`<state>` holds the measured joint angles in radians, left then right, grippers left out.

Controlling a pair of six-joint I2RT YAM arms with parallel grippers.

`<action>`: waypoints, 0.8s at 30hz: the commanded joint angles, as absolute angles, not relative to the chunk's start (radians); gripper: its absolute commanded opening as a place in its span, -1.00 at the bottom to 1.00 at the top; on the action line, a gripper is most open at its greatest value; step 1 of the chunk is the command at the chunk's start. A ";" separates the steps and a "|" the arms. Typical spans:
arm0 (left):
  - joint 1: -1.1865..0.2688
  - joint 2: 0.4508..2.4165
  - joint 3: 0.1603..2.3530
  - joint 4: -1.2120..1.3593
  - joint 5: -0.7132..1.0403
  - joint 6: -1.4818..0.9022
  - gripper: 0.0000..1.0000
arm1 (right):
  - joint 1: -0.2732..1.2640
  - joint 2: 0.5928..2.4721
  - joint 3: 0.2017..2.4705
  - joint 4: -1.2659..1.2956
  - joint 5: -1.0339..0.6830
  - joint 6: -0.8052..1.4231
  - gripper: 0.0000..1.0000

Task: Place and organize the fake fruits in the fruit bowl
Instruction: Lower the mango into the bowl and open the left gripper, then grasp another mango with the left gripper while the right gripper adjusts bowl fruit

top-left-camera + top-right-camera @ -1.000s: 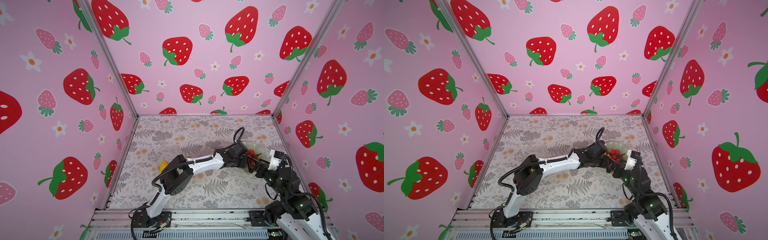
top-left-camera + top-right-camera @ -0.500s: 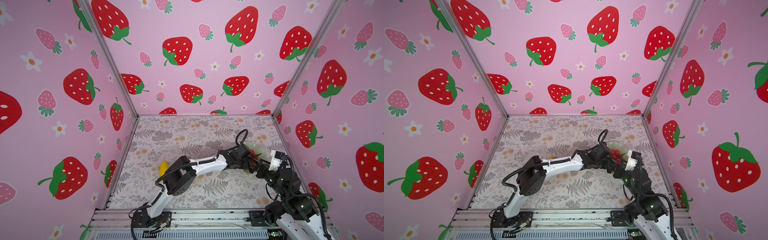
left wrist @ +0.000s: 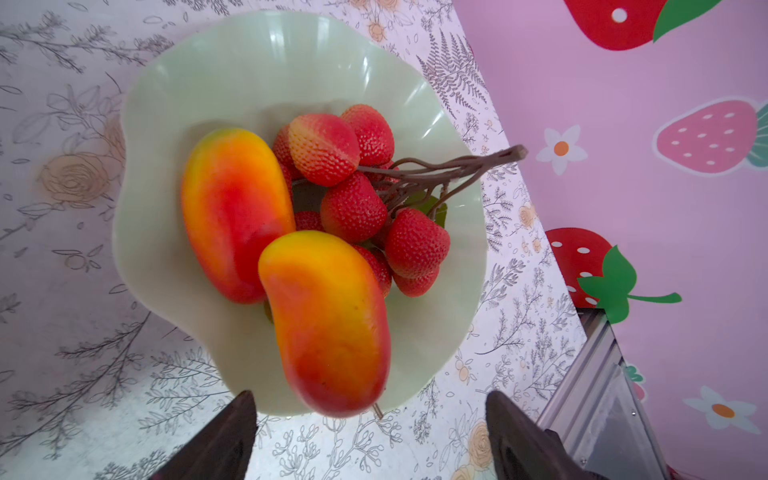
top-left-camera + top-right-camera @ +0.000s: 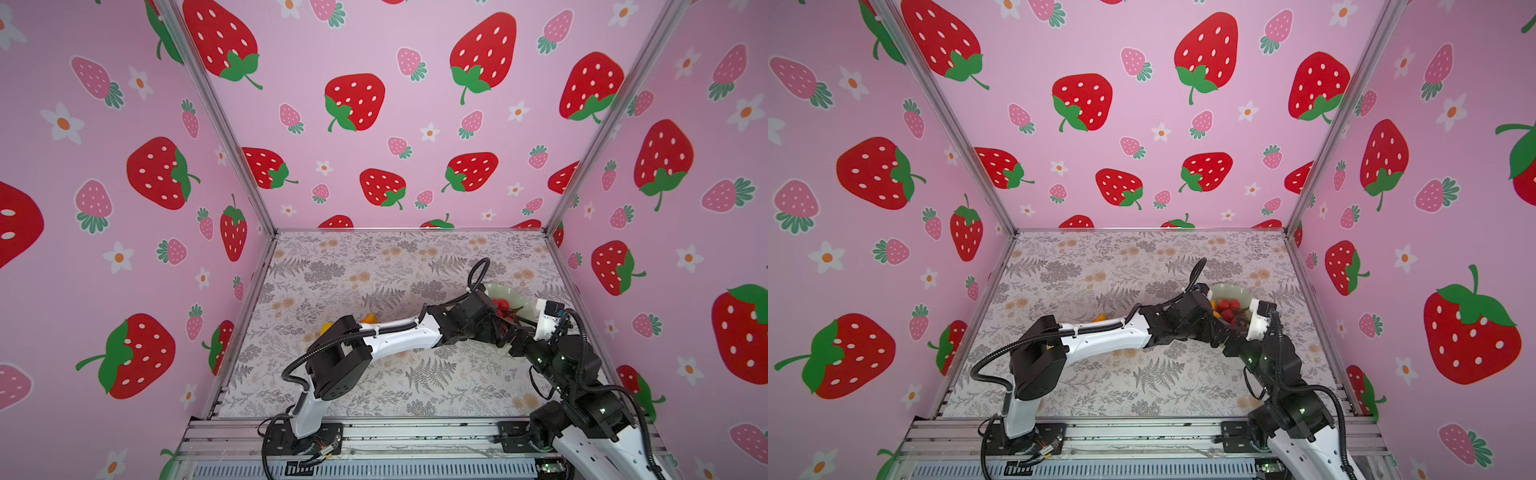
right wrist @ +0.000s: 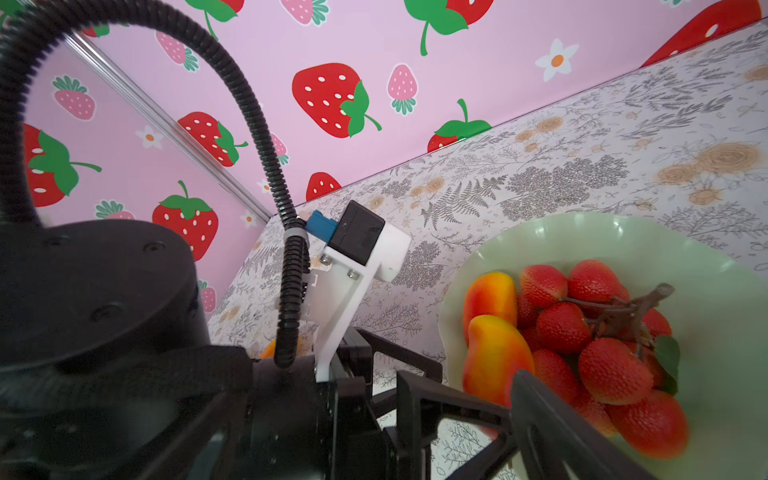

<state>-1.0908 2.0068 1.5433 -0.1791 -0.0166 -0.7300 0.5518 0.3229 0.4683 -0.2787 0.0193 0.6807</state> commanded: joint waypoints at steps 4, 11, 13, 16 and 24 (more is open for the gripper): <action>-1.005 1.792 1.396 -0.261 -0.243 -0.570 0.73 | 0.535 0.426 0.481 -0.254 0.058 0.622 0.99; -0.744 1.541 1.104 -0.419 -0.251 -0.398 0.71 | 0.545 0.711 0.507 -0.018 -0.180 0.540 0.99; -0.679 1.503 1.053 -0.442 -0.206 -0.355 0.72 | 0.558 0.769 0.521 0.043 -0.207 0.530 0.99; -0.603 1.500 1.012 -0.459 -0.166 -0.307 0.73 | 0.572 0.835 0.552 0.090 -0.213 0.508 0.99; -0.503 1.599 1.003 -0.451 -0.079 -0.306 0.61 | 0.574 0.903 0.577 0.145 -0.233 0.499 0.99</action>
